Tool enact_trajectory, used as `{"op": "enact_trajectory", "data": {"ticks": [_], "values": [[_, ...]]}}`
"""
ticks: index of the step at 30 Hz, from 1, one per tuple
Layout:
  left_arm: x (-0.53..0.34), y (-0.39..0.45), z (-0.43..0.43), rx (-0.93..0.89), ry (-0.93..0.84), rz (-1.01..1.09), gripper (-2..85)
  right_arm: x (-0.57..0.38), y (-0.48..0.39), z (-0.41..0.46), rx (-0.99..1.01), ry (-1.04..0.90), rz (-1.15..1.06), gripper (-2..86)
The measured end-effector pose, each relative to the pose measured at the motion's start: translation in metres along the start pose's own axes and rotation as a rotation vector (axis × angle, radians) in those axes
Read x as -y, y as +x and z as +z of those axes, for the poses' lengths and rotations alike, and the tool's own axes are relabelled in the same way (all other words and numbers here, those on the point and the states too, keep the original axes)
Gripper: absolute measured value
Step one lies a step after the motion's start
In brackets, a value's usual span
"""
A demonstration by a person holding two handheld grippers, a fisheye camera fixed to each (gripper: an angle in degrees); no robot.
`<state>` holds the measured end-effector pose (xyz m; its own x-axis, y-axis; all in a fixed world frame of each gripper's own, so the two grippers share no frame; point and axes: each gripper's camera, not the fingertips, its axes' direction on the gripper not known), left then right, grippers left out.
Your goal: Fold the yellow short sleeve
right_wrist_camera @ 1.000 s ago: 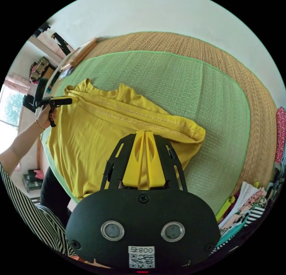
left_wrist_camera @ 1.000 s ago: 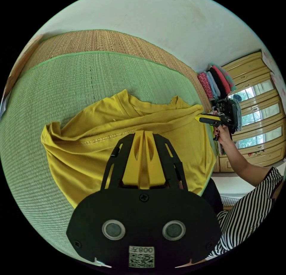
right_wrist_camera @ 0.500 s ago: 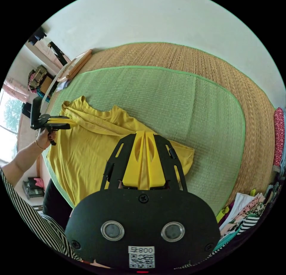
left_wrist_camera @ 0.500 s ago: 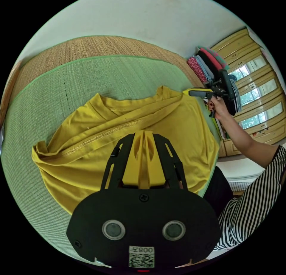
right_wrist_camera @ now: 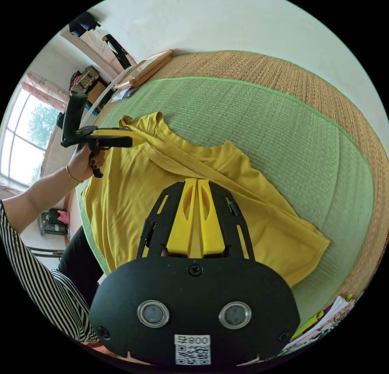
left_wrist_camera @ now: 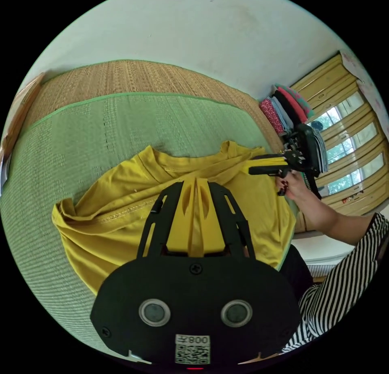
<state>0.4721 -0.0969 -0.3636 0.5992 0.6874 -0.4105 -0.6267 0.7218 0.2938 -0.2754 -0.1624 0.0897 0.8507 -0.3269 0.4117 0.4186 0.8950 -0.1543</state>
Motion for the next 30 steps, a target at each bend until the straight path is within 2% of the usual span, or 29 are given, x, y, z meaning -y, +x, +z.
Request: {"op": "enact_trajectory", "data": {"ticks": [6, 10, 17, 23, 30], "values": [[-0.009, 0.005, 0.020, 0.029, -0.078, 0.023, 0.3, 0.002, 0.014, -0.002, 0.025, 0.019, 0.060, 0.1], [-0.004, -0.005, 0.019, 0.052, -0.039, -0.012, 0.3, -0.006, 0.017, -0.006, 0.040, 0.029, 0.062, 0.1], [-0.037, -0.025, -0.003, 0.225, 0.032, -0.102, 0.3, -0.040, 0.033, -0.009, 0.049, 0.059, 0.109, 0.1], [-0.071, -0.054, -0.014, 0.280, 0.039, -0.186, 0.3, -0.077, 0.034, -0.018, 0.071, 0.113, 0.089, 0.1], [-0.078, -0.091, -0.032, 0.333, 0.132, -0.282, 0.9, -0.128, 0.045, -0.022, 0.072, 0.120, 0.102, 0.2]]}}
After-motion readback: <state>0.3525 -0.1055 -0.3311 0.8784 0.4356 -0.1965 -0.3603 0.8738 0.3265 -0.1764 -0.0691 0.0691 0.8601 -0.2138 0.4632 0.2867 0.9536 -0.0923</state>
